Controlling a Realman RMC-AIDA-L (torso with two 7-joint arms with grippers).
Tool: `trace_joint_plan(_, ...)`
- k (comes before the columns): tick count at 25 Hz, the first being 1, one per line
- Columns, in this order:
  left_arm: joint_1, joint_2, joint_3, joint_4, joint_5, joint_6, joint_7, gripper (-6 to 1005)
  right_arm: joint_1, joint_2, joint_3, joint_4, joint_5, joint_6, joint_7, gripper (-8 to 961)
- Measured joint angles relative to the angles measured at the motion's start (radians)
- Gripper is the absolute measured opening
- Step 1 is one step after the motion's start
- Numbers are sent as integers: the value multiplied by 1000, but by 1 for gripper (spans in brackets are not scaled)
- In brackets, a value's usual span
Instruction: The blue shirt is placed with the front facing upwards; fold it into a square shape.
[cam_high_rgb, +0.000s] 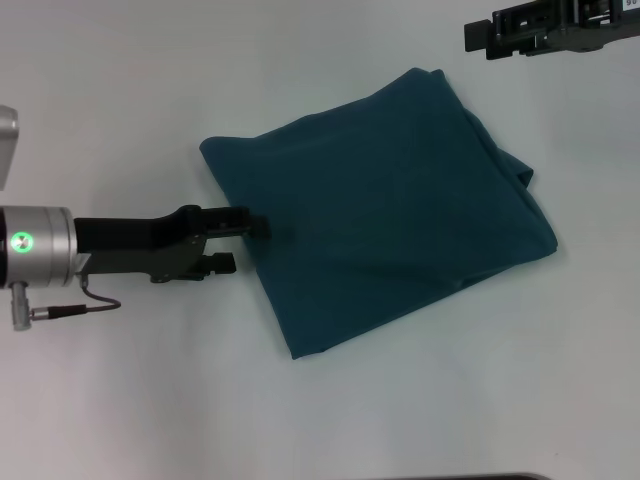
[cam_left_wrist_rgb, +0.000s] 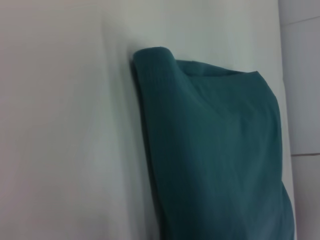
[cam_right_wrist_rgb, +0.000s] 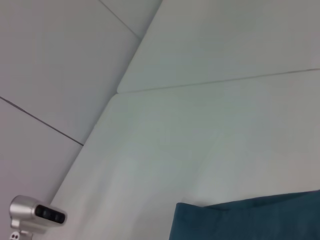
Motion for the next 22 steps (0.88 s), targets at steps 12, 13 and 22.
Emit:
trace_joint_plan(12,-137,-2,78,137,12,-100,4,865,-11,-3,33,0,47,-23,-3,541)
trace_joint_plan(13,-148,-4,84,138,10,-102,16,865,-13,-3,33,0,55,-23,-3,541)
trace_joint_plan(22,-160,-4,90,163,10,-138,15,726,-18,-4,33,0,66,-24,-3,542)
